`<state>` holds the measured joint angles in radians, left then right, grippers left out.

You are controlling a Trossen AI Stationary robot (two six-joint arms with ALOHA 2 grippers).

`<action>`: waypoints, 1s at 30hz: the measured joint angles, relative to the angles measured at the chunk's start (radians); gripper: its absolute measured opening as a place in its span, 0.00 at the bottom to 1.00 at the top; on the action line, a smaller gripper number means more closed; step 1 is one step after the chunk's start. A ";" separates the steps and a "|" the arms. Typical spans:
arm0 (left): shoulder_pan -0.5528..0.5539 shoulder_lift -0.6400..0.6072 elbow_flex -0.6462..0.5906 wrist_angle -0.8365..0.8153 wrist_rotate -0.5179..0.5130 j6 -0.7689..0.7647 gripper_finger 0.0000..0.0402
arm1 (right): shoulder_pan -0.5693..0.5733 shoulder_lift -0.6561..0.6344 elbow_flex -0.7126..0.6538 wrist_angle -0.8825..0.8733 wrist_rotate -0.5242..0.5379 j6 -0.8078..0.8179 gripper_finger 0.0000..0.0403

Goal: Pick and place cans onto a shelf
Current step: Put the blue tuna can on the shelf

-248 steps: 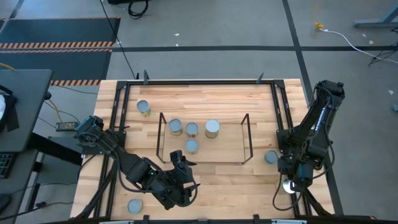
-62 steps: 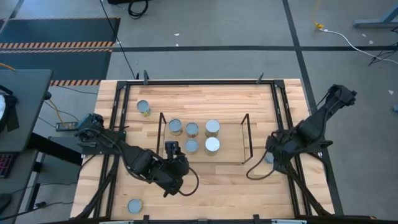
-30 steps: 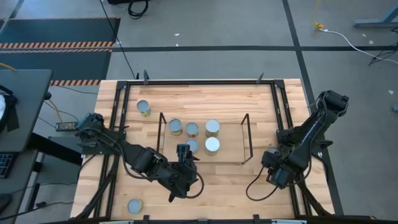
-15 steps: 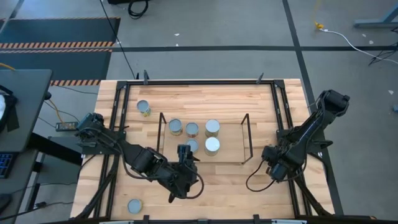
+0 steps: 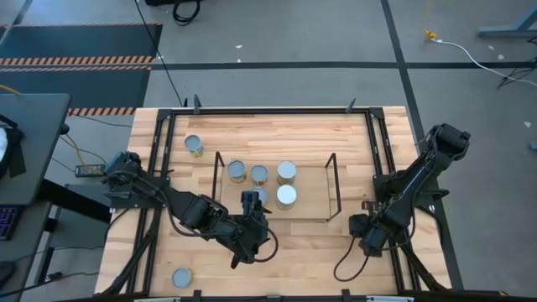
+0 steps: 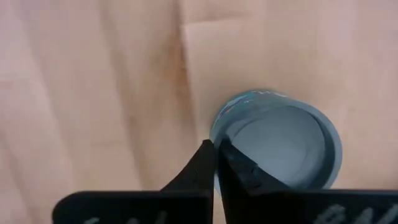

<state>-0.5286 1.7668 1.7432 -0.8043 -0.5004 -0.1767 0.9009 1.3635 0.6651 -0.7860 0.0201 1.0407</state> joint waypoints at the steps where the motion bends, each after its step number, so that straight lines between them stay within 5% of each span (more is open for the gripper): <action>1: 0.001 0.000 0.000 -0.001 0.000 0.000 0.87 | 0.000 0.002 0.011 0.008 -0.004 -0.008 0.03; 9: 0.002 0.000 0.000 -0.019 0.000 0.006 0.87 | -0.001 0.079 0.090 0.158 -0.077 -0.183 0.02; 16: 0.002 0.000 0.000 -0.050 -0.011 0.005 0.87 | -0.046 0.167 0.287 0.108 -0.165 -0.356 0.02; 21: 0.002 0.000 0.000 -0.154 0.080 0.007 0.87 | -0.123 0.192 0.430 0.110 -0.159 -0.539 0.01; 30: 0.002 0.000 0.000 -0.206 0.087 0.005 0.87 | -0.315 0.186 0.568 0.109 -0.144 -0.597 0.01</action>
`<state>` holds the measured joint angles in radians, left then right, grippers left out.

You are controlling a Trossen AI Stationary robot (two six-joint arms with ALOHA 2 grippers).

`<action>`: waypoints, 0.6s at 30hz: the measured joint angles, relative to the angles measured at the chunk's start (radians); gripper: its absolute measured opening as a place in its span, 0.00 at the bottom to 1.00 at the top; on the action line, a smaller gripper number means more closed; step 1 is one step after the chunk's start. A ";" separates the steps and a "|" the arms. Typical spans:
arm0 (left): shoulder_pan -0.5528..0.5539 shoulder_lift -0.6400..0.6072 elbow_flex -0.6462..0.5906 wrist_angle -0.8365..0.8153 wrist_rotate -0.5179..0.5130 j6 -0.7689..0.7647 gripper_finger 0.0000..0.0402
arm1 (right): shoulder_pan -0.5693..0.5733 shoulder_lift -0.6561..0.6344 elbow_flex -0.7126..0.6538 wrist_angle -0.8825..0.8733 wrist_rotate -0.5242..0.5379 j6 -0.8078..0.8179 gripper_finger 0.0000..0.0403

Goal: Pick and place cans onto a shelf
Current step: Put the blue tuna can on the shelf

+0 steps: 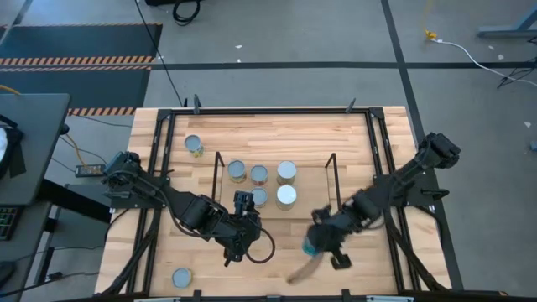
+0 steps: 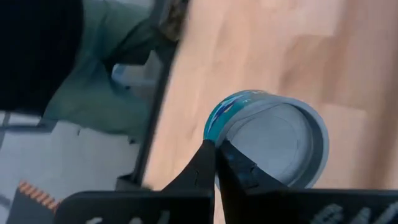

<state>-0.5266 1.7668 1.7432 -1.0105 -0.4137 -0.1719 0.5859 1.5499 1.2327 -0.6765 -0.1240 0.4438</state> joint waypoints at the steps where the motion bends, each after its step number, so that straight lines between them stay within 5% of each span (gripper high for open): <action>1: 0.000 0.000 0.000 -0.008 0.000 0.000 0.87 | -0.024 0.000 0.006 -0.004 -0.008 -0.006 0.01; 6: -0.001 0.000 0.000 -0.049 -0.002 -0.006 0.87 | -0.116 0.000 0.043 -0.118 -0.023 -0.075 0.01; 18: -0.006 -0.007 0.000 -0.148 -0.028 -0.053 0.87 | -0.322 0.004 0.033 -0.335 0.188 -0.385 0.01</action>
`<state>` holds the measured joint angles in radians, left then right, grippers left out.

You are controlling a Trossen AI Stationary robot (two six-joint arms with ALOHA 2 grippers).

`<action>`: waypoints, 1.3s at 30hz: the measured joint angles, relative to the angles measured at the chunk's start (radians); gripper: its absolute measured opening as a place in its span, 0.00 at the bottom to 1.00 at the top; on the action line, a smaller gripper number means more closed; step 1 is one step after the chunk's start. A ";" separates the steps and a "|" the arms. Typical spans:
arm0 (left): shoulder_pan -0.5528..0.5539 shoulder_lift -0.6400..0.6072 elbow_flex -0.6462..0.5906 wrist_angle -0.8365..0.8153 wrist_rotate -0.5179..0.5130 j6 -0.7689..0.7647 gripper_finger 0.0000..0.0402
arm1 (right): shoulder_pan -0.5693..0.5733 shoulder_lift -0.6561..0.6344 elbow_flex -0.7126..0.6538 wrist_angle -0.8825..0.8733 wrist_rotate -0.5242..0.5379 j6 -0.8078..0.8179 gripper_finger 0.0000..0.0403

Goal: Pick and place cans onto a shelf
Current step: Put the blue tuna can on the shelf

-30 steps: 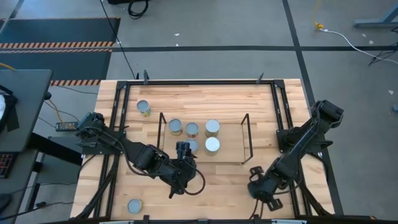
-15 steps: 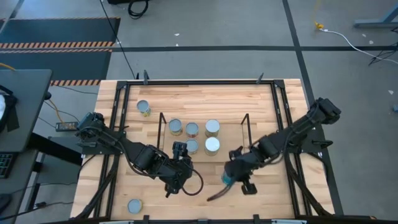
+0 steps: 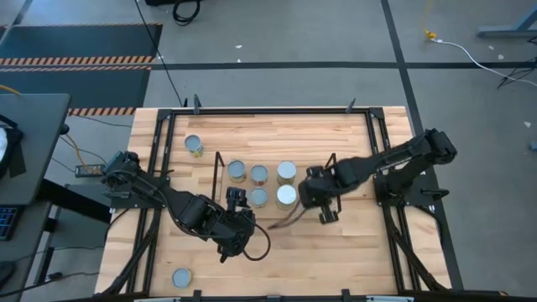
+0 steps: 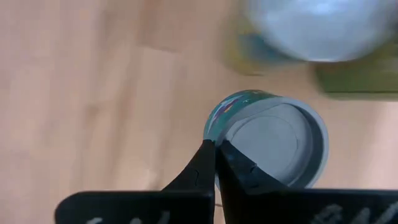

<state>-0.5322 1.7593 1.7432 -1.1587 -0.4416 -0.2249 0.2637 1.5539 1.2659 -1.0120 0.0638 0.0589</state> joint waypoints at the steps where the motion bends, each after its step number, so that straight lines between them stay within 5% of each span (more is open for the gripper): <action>1: 0.000 -0.003 0.000 0.000 -0.003 0.000 0.87 | -0.020 0.000 0.000 -0.002 0.022 -0.022 0.01; 12: 0.008 -0.035 0.000 -0.026 -0.036 -0.022 0.87 | -0.229 0.000 -0.037 -0.003 -0.027 -0.275 0.01; 32: 0.025 -0.036 0.000 -0.021 -0.036 -0.025 0.87 | -0.300 0.000 -0.167 0.113 -0.065 -0.212 0.02; 39: 0.036 -0.036 0.000 -0.015 -0.036 -0.020 0.87 | -0.300 0.000 -0.167 0.114 -0.085 -0.189 0.10</action>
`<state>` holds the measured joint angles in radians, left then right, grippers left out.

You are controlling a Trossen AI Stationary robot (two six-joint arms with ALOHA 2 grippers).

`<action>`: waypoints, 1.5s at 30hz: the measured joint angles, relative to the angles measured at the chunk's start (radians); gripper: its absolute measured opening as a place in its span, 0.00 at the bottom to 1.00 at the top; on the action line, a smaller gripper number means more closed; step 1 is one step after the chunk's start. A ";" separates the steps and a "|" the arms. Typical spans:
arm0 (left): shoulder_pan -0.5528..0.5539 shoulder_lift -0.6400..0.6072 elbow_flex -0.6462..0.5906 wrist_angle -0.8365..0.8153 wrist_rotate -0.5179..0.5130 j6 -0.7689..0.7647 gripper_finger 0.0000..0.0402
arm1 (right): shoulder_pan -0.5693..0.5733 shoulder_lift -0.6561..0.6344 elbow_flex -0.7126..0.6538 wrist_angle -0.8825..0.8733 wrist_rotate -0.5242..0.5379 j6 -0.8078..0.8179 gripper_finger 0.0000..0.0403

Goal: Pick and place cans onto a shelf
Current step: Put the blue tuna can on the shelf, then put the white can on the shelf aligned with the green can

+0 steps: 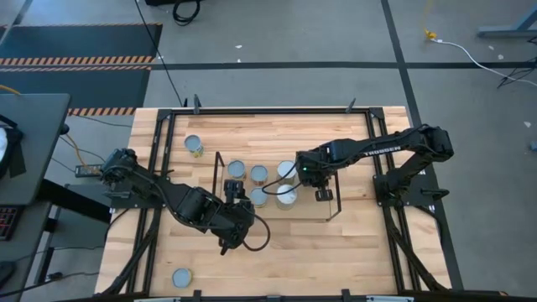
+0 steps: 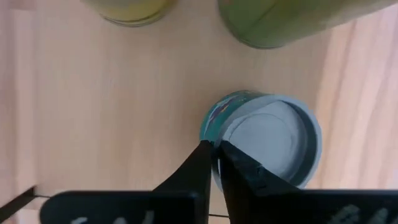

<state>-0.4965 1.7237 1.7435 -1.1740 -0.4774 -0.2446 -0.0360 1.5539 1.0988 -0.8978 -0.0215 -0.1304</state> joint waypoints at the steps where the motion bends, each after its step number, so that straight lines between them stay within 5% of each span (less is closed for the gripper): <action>1: 0.000 0.000 0.000 -0.001 0.000 0.008 0.87 | 0.001 0.000 0.000 0.001 -0.012 0.001 0.11; 13: 0.037 -0.157 0.000 -0.015 -0.020 0.101 0.87 | 0.018 -0.001 0.018 -0.020 -0.024 0.008 0.18; 19: 0.109 -0.262 0.000 -0.083 -0.032 0.109 0.87 | 0.055 -0.004 0.131 -0.136 0.081 0.001 0.23; 28: 0.363 -0.461 -0.006 -0.396 -0.172 -0.250 0.87 | 0.155 -0.178 0.165 -0.057 0.175 0.024 0.26; 38: 0.622 -0.725 -0.366 -0.309 -0.104 -0.403 0.87 | 0.310 -0.452 -0.057 0.182 0.236 0.158 0.26; 45: 0.898 -0.734 -0.528 -0.181 0.030 -0.479 0.86 | 0.335 -0.479 -0.081 0.196 0.237 0.164 0.26</action>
<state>0.4013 0.9895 1.2155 -1.3552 -0.4472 -0.7238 0.2992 1.0753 1.0180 -0.7014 0.2157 0.0334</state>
